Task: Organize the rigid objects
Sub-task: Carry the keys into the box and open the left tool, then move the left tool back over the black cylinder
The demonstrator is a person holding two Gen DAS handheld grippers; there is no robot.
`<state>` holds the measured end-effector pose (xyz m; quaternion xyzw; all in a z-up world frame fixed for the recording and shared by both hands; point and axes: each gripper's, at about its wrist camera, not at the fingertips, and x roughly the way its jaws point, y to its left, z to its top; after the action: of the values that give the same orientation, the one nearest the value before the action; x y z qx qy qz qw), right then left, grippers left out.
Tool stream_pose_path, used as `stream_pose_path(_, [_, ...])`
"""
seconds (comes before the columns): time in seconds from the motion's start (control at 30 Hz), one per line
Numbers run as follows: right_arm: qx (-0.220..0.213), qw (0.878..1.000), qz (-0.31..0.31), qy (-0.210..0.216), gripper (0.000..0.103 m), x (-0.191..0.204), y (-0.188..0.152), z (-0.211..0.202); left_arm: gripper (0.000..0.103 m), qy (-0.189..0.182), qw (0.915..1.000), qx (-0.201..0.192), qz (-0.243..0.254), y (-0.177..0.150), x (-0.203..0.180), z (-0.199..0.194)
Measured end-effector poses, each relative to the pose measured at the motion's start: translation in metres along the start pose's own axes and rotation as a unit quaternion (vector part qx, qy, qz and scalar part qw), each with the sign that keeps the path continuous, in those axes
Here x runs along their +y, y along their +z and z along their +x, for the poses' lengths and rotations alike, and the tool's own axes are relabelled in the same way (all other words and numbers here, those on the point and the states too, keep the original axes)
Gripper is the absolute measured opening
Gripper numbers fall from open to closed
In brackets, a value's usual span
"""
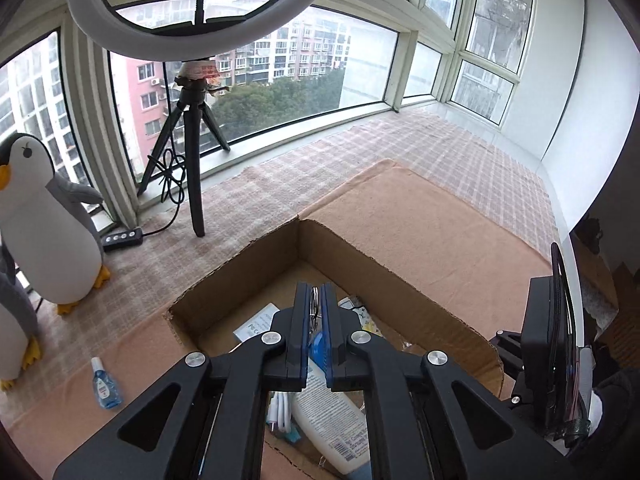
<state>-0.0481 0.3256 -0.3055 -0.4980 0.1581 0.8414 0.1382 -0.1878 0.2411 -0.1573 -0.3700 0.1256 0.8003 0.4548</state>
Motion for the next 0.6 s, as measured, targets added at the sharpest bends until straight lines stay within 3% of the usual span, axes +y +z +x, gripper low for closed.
stream_pose_path(0.03, [0.0, 1.0, 0.0, 0.0, 0.067, 0.0, 0.0, 0.0, 0.045, 0.001, 1.0, 0.003, -0.002, 0.001, -0.001, 0.002])
stream_pose_path(0.1, [0.0, 1.0, -0.001, 0.0, 0.067, -0.001, 0.0, 0.0, 0.062, 0.002, 1.0, -0.005, -0.001, 0.001, -0.003, -0.001])
stream_pose_path(0.33, [0.0, 1.0, -0.001, 0.0, 0.067, 0.0, 0.0, 0.0, 0.064, 0.018, 0.9996, -0.002, -0.024, -0.001, 0.005, -0.004])
stream_pose_path(0.6, [0.0, 1.0, 0.0, 0.001, 0.068, -0.001, 0.0, 0.0, 0.064, 0.051, 0.9971, -0.013, -0.055, -0.014, 0.033, -0.035])
